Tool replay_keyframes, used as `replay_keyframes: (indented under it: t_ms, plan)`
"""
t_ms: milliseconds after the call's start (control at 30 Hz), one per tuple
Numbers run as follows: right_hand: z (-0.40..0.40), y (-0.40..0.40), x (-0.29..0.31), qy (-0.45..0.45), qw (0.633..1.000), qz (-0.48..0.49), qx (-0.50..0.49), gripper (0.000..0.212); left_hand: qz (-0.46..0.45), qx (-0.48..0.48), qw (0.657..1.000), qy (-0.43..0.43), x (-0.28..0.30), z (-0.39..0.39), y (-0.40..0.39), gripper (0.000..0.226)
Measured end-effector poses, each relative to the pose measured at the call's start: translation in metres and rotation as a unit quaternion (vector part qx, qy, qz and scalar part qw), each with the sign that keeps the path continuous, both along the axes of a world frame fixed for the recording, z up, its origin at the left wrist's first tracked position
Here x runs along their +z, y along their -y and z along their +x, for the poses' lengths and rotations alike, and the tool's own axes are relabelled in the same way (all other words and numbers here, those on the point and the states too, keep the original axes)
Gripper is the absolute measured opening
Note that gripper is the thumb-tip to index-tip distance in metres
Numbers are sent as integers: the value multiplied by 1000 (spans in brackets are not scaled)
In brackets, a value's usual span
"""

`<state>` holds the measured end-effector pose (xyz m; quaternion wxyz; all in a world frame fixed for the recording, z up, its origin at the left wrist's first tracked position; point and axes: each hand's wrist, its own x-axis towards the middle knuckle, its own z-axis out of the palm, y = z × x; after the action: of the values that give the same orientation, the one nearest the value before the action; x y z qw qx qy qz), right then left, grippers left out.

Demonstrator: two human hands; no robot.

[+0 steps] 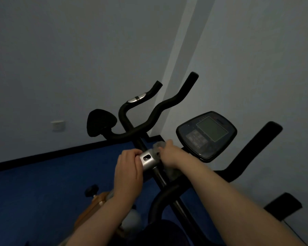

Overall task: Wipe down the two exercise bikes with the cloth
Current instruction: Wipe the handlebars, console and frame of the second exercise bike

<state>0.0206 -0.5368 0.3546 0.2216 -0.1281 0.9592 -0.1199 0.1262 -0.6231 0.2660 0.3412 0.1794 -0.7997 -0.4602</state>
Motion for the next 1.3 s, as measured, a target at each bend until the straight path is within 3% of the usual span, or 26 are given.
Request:
replay_keyframes:
  t_ms: [100, 233, 367, 433, 533, 633, 767, 867, 967, 1067, 1167, 1233, 1300]
  plan:
    - [9, -2, -6, -8, 997, -61, 46, 37, -10, 2, 1000, -11, 0, -1, -1, 25]
    - [-2, -9, -6, 2, 999, -52, -8, 41, -6, 3, 1000, 4, 1, 0, 0, 20]
    - [2, -17, -9, 21, 993, -99, 64, 28, -17, -9, 1000, 2, 1, 1, 1, 28]
    - [2, -20, 0, 55, 989, -116, 76, 36, -30, -6, 1000, 3, 0, 1, 1, 32]
    - [2, -24, 15, 80, 984, -120, 100, 47, -12, -13, 1000, 1, 3, 1, 2, 21]
    - [5, -40, 27, 97, 976, -123, 151, 37, -16, -32, 999, 19, 5, 3, 4, 18]
    - [-5, -76, 44, -75, 979, -127, 139, 20, -149, -9, 989, -23, 37, -5, 3, 21]
    - [-17, -102, 59, -209, 970, -75, 102, 24, -164, -81, 982, -47, 75, -32, -5, 18]
    - [-34, -120, 67, -290, 951, 25, 102, 34, -134, -188, 973, 10, 96, -63, -10, 18]
    - [-52, -122, 66, -339, 930, 66, 128, 35, -174, -246, 949, 92, 90, -86, -12, 19]
    - [-67, -122, 49, -272, 928, 144, 210, 47, -176, -268, 934, 155, 75, -92, -11, 20]
    - [-73, -122, 39, -194, 913, 241, 267, 59, -147, -263, 942, 149, 70, -92, -7, 18]
    - [-80, -121, 37, -152, 912, 270, 268, 57, -103, -257, 952, 127, 69, -91, -4, 18]
